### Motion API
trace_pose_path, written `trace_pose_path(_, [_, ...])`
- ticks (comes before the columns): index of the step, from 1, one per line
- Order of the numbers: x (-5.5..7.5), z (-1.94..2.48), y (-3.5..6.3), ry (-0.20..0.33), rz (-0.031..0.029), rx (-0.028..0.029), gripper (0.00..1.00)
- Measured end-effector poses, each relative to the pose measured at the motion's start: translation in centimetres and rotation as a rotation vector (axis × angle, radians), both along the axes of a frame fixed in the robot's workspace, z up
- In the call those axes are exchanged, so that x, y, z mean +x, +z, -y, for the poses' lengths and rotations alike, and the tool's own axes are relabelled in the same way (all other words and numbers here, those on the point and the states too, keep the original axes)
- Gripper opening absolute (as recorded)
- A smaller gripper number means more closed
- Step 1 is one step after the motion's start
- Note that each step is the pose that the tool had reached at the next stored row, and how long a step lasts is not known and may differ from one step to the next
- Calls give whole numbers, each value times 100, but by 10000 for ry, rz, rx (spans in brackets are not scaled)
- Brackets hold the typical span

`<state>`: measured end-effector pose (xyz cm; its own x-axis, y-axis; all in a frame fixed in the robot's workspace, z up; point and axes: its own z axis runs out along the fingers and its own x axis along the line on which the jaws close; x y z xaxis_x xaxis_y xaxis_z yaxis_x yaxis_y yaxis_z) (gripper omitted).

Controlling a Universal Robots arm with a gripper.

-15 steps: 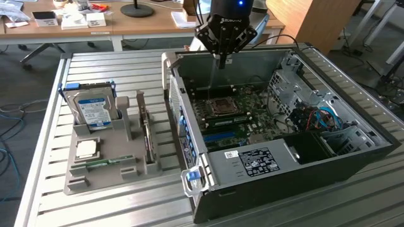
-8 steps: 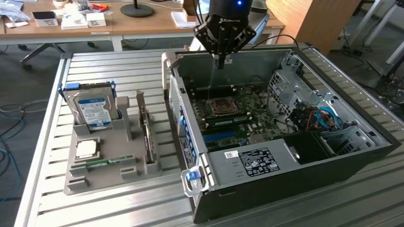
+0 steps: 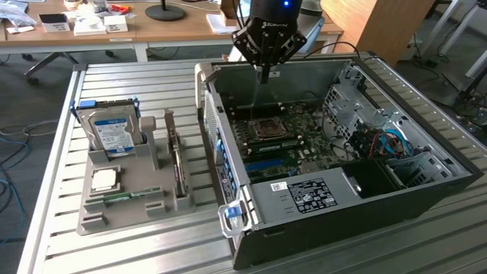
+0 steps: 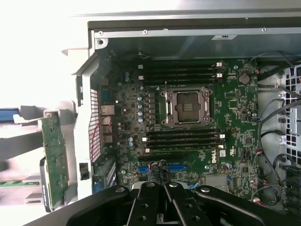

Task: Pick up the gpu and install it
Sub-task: 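Reach for the gpu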

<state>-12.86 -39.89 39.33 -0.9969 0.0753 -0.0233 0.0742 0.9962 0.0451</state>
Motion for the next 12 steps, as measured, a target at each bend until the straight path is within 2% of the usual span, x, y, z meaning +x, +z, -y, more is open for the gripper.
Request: trace_pose_path(12, [-52, 0, 0, -1, -1, -1, 11])
